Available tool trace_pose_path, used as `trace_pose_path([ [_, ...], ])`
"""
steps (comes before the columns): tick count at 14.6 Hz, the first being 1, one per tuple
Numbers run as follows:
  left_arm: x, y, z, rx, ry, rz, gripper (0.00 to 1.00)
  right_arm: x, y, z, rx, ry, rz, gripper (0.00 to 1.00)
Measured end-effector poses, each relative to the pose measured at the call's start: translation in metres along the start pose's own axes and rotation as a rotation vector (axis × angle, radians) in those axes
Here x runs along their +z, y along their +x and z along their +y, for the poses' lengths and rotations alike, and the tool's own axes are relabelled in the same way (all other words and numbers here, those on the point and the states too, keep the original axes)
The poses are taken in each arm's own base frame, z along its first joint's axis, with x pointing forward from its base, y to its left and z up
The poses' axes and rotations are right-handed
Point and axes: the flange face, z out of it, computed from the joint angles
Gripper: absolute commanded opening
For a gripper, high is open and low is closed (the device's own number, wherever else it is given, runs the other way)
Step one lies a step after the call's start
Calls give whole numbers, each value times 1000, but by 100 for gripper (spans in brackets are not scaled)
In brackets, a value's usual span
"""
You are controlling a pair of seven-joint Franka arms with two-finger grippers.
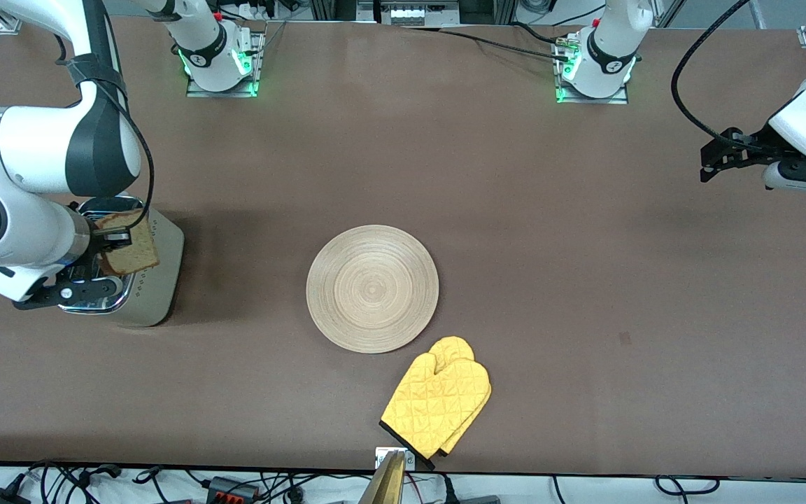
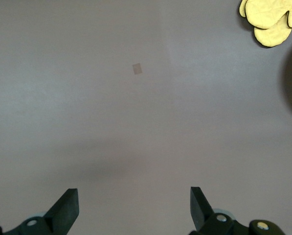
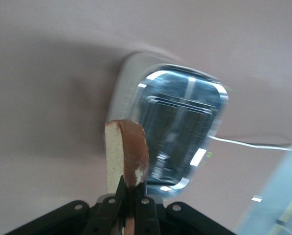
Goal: Move plate and put bread in toaster
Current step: 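Lower the bread into the toaster slot with the right gripper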
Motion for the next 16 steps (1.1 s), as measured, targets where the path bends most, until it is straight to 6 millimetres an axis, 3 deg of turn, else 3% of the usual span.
trace_pose_path([
  [4,0,0,0,0,0,0,100,-21,-8,17,-57,-159,-17,0],
  [9,0,0,0,0,0,0,100,5,11,7,-72,-202,-71,0],
  [16,1,-1,-1,-2,-1,-10,100,21,18,7,-20,-142,-75,0],
])
